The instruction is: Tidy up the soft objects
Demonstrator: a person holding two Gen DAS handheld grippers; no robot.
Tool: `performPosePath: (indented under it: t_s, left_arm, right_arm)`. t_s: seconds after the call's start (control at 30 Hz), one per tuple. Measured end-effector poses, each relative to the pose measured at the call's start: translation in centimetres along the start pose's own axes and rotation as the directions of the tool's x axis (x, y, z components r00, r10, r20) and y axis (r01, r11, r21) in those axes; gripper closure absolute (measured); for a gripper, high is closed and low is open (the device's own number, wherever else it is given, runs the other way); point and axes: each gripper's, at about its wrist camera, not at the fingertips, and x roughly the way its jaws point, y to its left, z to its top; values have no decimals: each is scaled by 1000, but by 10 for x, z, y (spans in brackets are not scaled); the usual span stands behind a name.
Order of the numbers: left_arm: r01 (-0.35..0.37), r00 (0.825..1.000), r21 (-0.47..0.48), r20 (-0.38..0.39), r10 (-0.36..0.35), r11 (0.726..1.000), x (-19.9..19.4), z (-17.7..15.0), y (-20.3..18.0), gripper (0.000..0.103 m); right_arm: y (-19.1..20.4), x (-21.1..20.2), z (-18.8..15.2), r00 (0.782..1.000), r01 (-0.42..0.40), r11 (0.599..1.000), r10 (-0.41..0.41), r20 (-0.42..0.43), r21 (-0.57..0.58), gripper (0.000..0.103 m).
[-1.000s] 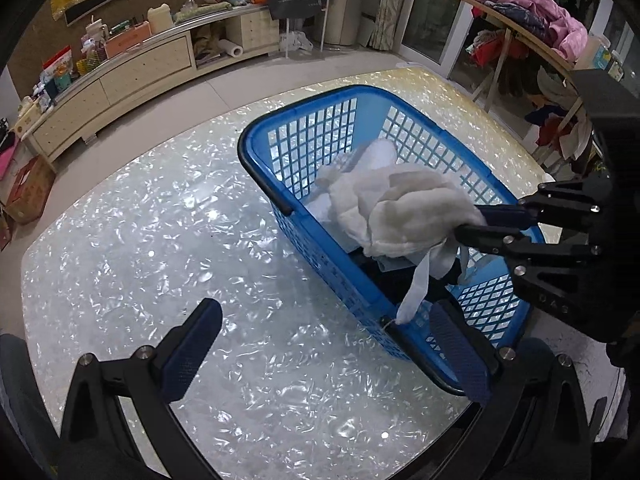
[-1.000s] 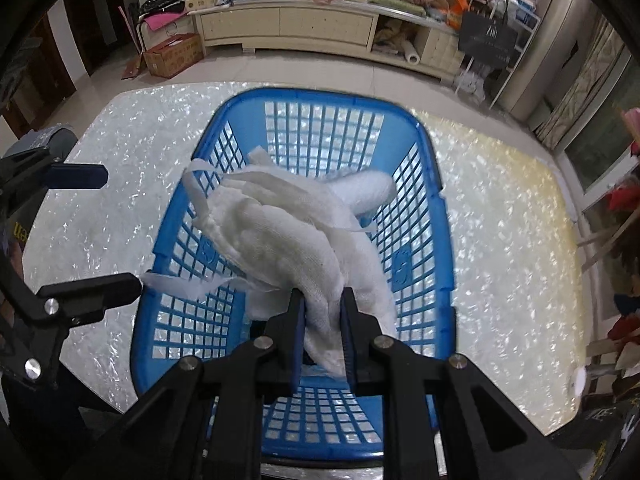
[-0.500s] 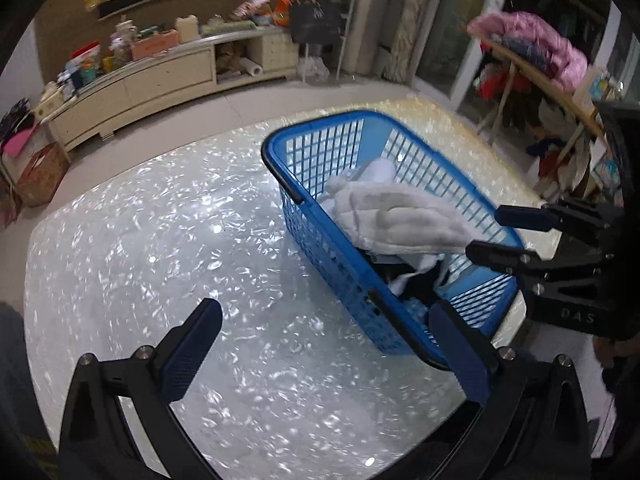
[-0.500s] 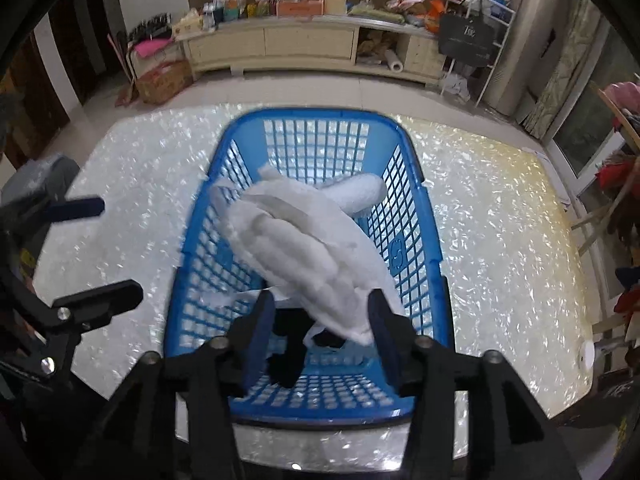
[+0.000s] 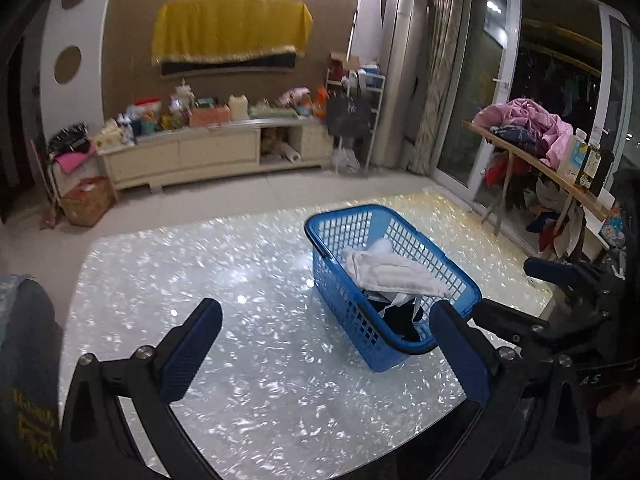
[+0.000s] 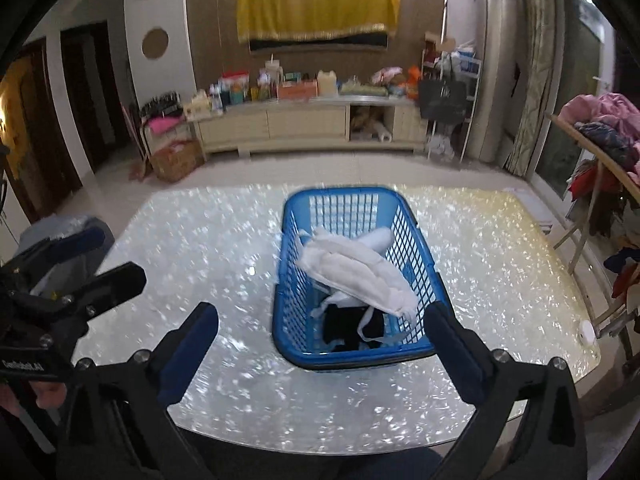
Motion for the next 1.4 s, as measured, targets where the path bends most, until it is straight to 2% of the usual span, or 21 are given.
performPosePath:
  t_s: [0.23,0.37,0.67,1.23,1.4]
  left_arm:
    - [-66,996,42,54,64,997,-38,-12,-10,0]
    - [-51,996,33,78,48,998,-57,-18,-13,0]
    - [-64,992,32,108,60,997,-78,-23,-15,0]
    - [-113,987,25,117,110,993,-83,-28,-16,0]
    - [-107,988,22,113,104,994,-83,-29,-15,0]
  right_arm:
    - [8,-40,-10,995,-2,1000,1,104,15,0]
    - [10,-52,-14,990,3,1000,-5,141,14,0]
    - [14,-56,-23,987,9,1000,-12,160,15,0]
    - [15,-55,-28,984,-6,1000,5,176,6,0]
    - [16,-56,-29,984,-10,1000,10,177,-3,0]
